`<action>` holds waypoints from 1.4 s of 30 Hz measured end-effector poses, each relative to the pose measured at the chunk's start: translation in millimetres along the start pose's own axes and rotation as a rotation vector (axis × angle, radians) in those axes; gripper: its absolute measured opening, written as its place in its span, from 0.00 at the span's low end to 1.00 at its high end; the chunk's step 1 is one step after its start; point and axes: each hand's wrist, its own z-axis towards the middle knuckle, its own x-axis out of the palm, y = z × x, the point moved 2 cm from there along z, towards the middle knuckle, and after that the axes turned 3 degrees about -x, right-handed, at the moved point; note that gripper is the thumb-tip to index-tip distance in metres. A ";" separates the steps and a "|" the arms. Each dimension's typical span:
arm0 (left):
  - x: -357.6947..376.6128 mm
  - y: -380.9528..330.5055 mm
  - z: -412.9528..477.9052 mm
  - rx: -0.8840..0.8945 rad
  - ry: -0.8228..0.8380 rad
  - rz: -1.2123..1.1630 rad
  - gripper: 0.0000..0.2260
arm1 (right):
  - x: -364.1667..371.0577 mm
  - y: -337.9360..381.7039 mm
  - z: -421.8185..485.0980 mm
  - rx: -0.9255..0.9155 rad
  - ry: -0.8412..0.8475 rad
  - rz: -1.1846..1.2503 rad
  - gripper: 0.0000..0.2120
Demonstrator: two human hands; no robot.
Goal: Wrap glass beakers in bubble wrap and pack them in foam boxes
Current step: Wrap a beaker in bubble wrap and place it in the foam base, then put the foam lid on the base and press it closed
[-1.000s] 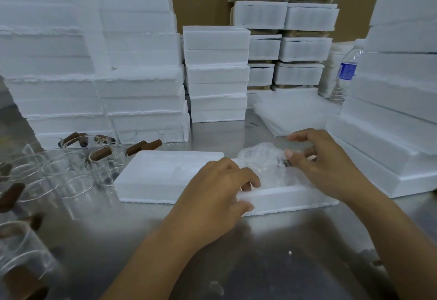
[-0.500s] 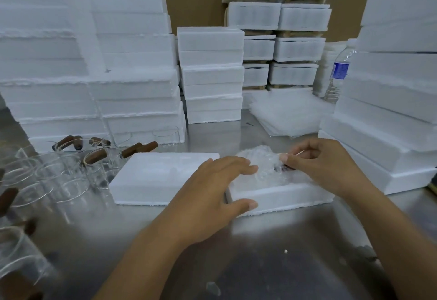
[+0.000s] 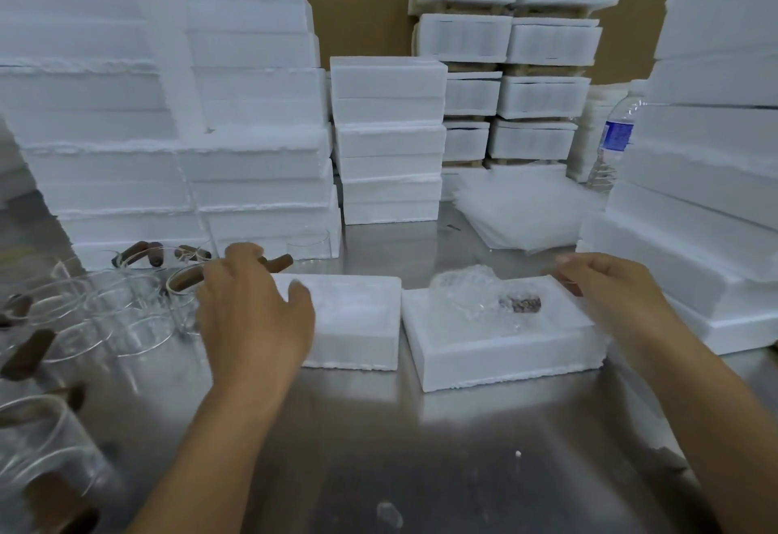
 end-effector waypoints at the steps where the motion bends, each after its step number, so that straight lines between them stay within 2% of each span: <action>1: 0.3 4.7 1.2 -0.025 0.038 0.138 0.20 | 1.6 -1.3 -0.1 0.030 0.029 0.013 0.05; 4: 0.2 8.6 0.5 -0.083 0.156 0.348 0.20 | 5.1 -2.0 -1.3 0.054 0.080 0.025 0.04; 10: 1.3 12.2 0.6 -0.131 0.241 0.319 0.23 | 4.7 -5.2 1.1 0.102 0.179 0.024 0.18; 14: -2.7 13.0 3.2 -0.162 0.186 0.220 0.21 | 4.6 -10.4 4.1 0.127 0.248 -0.048 0.25; 17: -8.3 13.5 5.4 -0.140 0.079 0.103 0.19 | 5.7 -11.5 5.8 0.130 0.253 -0.070 0.25; 19: -12.5 11.3 5.6 -0.106 0.015 0.047 0.21 | 5.9 -11.7 6.0 0.123 0.241 -0.068 0.24; 22: -20.4 3.6 5.2 0.009 -0.119 -0.016 0.21 | 4.9 -12.0 6.4 0.114 0.222 -0.057 0.22; 24: -24.6 -2.6 3.1 0.077 -0.176 -0.183 0.21 | 4.6 -11.7 6.5 0.110 0.199 -0.043 0.22; 27: -29.5 -14.4 0.8 0.122 -0.148 -0.465 0.22 | 4.9 -10.2 5.1 0.111 0.184 -0.032 0.21; 31: -33.7 -25.2 -2.3 0.206 -0.174 -0.598 0.27 | 8.0 -7.4 1.2 0.133 0.208 0.010 0.21; 36: -34.9 -41.9 -16.7 0.389 -0.089 -0.886 0.32 | 20.4 -1.7 -10.6 0.137 0.272 0.111 0.18; 38: -31.8 -49.2 -27.0 0.483 -0.073 -0.863 0.31 | 28.3 0.9 -15.8 0.151 0.272 0.226 0.13; 40: -27.5 -57.6 -38.8 0.630 -0.123 -0.726 0.30 | 37.5 4.1 -19.8 0.183 0.291 0.338 0.09; 42: -19.7 -63.5 -50.2 0.862 -0.227 -0.542 0.24 | 43.6 7.6 -24.3 0.196 0.327 0.394 0.14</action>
